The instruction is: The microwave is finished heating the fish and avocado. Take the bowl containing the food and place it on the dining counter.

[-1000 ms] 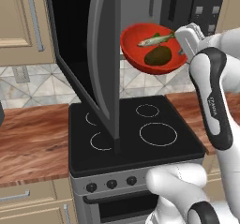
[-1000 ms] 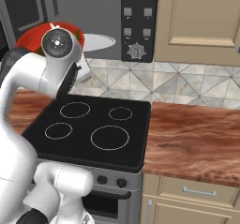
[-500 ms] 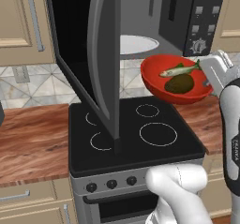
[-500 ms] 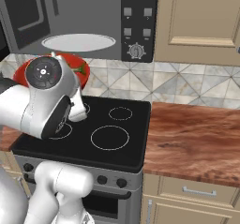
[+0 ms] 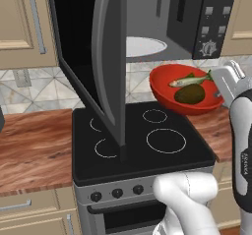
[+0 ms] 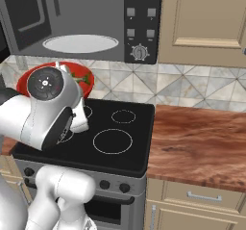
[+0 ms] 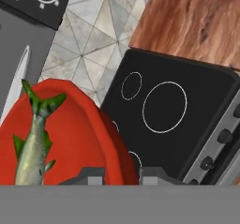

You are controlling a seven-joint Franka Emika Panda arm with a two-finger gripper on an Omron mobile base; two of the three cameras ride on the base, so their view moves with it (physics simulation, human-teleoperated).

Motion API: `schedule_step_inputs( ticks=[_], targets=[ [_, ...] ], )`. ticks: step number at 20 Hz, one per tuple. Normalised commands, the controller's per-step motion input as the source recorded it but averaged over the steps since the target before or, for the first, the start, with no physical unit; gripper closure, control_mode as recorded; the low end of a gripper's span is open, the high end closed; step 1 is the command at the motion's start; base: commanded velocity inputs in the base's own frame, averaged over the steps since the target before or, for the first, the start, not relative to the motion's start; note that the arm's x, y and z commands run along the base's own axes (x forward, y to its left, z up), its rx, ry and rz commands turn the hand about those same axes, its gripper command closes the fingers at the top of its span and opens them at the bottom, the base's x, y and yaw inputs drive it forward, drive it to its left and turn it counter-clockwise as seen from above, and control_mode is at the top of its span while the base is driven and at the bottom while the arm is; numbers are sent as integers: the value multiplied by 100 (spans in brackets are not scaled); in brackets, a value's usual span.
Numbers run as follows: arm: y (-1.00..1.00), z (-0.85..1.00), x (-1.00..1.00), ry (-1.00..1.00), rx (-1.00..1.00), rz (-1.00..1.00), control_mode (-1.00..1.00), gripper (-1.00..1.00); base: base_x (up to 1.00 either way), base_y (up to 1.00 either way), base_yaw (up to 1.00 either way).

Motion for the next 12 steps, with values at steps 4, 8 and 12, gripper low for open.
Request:
schedule_step_inputs(
  ticks=[4, 8, 12],
  targets=[
    [0, 0, -5, 0, 0, 0, 100, 100, -52, -6, 6],
    [0, 0, 0, 0, 0, 0, 100, 100, -100, -31, 30],
    [0, 0, 0, 0, 0, 0, 100, 100, -100, -15, 60]
  ],
)
